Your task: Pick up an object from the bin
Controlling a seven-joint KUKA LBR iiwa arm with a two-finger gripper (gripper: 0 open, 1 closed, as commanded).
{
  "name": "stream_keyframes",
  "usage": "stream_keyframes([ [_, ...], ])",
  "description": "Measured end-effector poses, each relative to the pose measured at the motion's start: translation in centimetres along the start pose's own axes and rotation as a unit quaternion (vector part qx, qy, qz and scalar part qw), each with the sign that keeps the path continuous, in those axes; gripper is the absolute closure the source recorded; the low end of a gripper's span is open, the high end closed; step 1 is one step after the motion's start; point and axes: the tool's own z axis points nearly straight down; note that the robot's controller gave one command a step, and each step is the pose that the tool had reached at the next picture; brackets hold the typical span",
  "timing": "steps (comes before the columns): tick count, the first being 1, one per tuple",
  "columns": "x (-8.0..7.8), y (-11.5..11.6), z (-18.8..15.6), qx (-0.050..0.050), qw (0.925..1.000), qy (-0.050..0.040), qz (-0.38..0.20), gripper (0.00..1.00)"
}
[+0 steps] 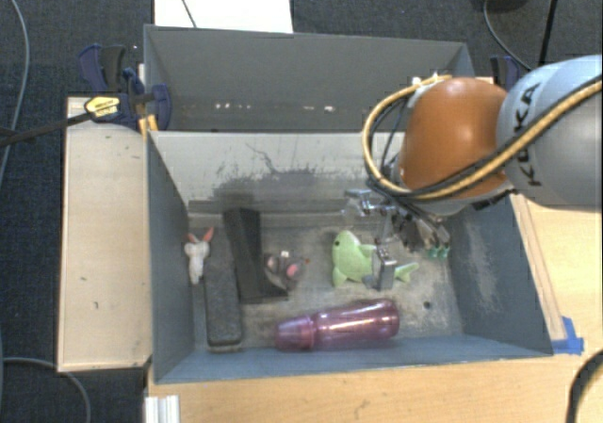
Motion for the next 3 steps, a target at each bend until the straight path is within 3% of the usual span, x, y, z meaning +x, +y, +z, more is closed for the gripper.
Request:
stream_keyframes([
  [1, 1.4, -2.7, 3.3, 0.0, 0.9999, 0.0016, 0.017, 0.0],
  [3, -2.4, -3.8, 7.2, 0.0, 0.9992, -0.0004, -0.041, 0.0],
])
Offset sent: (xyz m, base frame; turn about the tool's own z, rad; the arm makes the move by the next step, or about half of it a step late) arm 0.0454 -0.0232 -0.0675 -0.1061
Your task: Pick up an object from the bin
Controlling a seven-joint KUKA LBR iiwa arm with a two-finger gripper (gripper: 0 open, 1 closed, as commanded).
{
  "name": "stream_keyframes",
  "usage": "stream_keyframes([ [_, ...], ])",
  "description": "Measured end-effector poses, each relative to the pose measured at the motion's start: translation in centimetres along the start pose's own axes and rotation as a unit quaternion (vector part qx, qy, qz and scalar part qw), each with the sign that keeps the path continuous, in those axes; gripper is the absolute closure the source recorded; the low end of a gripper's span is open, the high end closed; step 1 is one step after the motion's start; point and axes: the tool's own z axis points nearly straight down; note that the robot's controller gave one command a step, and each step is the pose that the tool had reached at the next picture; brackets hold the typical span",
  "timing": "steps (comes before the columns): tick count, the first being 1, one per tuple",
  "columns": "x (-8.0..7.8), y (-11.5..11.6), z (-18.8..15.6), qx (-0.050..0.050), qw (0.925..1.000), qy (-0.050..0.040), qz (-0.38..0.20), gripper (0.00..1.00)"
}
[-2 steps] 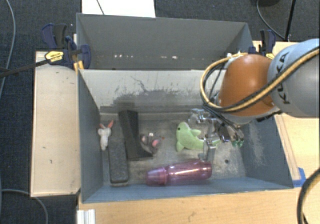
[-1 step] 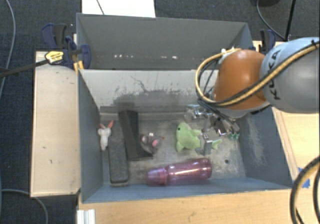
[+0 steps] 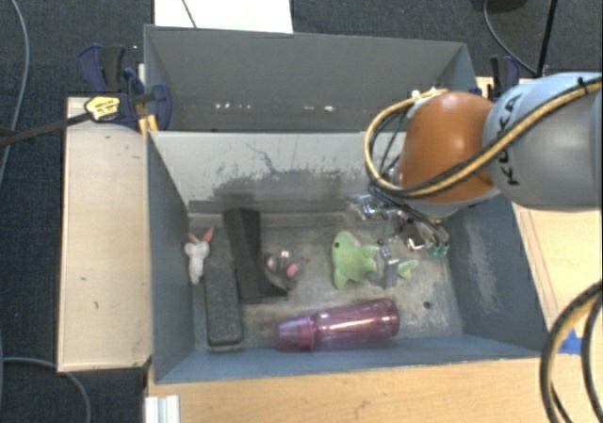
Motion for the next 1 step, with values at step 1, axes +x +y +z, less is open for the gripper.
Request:
stream_keyframes([
  [1, -0.64, -0.19, 1.03, 0.0, 0.9991, 0.001, 0.044, 0.0],
])
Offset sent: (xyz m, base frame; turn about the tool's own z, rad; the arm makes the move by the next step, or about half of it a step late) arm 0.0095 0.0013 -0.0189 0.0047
